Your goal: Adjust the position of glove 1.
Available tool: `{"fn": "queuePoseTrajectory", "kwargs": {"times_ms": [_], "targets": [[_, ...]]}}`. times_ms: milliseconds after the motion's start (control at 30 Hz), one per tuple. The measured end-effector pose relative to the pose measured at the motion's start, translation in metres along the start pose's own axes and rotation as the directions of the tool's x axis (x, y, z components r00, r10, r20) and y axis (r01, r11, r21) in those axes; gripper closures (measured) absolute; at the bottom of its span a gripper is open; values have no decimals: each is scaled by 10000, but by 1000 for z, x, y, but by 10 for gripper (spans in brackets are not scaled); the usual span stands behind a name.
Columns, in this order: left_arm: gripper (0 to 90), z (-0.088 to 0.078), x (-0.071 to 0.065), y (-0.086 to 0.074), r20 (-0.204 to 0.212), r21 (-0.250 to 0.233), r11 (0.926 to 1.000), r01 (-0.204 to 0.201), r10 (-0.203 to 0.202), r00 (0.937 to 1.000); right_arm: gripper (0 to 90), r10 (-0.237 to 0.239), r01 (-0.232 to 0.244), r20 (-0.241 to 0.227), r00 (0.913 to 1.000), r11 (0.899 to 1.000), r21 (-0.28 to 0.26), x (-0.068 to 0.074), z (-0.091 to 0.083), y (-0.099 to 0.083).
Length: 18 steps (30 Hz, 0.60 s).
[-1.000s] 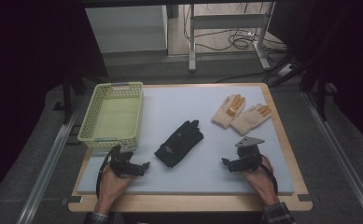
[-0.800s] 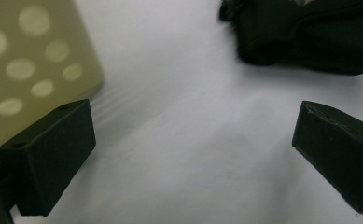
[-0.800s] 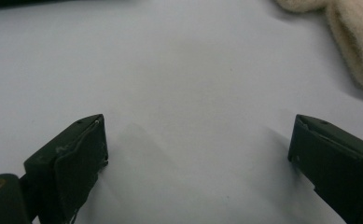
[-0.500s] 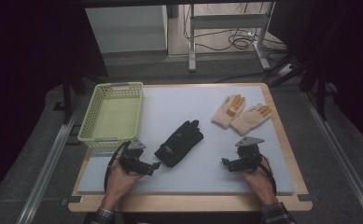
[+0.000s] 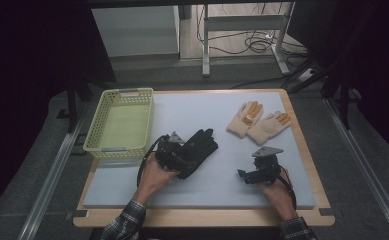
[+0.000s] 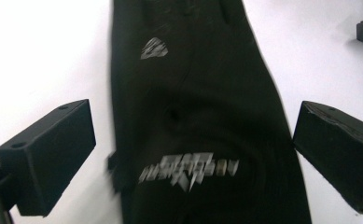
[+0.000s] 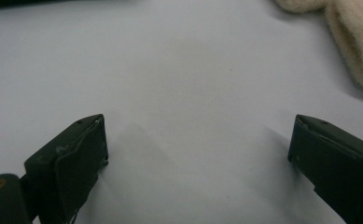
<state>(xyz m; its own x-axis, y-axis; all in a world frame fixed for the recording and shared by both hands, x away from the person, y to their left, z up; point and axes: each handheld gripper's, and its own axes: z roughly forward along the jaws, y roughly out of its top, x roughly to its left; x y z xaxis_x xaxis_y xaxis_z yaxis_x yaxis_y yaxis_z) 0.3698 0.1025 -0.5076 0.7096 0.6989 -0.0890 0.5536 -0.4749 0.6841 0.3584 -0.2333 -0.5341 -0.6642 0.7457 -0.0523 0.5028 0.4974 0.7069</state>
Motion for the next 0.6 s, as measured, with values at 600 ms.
{"fn": "queuePoseTrajectory", "kwargs": {"times_ms": [600], "targets": [[0,46,5,4,-534,750,9970,168,-128,9985,44,-4,4,6,10000,10000,-13,0,0,0]]}}
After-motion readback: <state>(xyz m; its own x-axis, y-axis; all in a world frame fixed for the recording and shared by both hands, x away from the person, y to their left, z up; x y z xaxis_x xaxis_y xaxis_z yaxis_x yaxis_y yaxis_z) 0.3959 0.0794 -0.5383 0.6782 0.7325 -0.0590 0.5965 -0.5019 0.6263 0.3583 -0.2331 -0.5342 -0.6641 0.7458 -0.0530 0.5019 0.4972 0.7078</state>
